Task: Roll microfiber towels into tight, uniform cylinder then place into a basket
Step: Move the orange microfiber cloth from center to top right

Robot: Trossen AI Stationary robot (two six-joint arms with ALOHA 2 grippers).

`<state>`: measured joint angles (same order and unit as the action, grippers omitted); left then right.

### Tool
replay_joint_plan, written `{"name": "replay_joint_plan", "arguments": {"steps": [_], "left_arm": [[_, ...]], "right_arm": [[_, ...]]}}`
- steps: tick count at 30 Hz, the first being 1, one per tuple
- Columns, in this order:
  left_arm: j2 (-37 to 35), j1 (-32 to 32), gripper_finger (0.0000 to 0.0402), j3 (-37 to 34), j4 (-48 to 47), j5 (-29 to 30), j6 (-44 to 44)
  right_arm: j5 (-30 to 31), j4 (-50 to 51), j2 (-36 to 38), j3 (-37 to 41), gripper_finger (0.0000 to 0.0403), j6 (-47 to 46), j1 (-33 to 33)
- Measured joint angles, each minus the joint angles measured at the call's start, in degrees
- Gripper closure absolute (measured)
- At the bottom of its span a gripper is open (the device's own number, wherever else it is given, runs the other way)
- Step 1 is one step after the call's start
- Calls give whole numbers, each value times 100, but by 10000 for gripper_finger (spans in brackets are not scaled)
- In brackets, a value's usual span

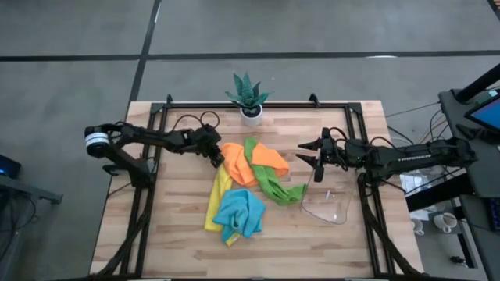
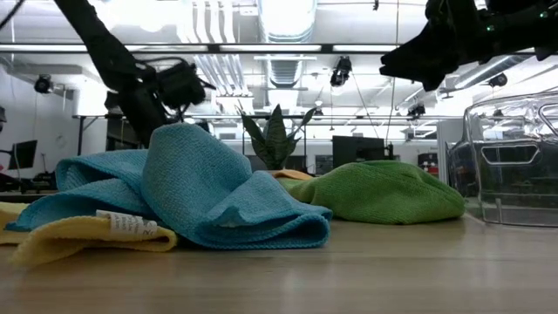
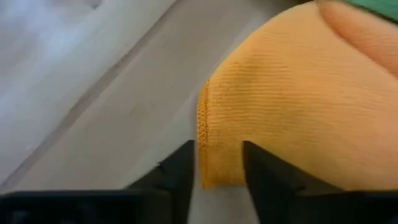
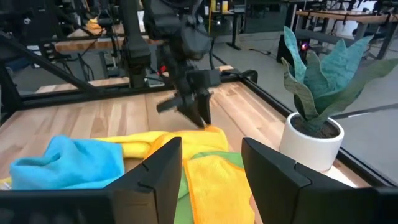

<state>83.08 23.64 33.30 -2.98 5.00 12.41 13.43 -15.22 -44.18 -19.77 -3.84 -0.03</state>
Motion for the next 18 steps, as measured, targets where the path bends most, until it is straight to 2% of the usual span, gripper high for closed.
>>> {"name": "replay_joint_plan", "arguments": {"steps": [2,4,12,15,18], "left_arm": [[-268,-2,370,0,-104,6,-170],[-596,-2,390,-4,-188,15,-228],[-1936,0,398,-14,-570,30,-275],[-2056,-1,397,-105,-618,35,-243],[-1858,-2,385,-165,-715,18,-159]], "right_arm": [[-1,1,8,-4,243,-2,0],[0,4,17,-32,246,-2,0],[-4,1,17,-121,255,-2,1],[-4,3,15,-122,254,-2,0],[-5,2,15,-94,253,-1,0]]}}
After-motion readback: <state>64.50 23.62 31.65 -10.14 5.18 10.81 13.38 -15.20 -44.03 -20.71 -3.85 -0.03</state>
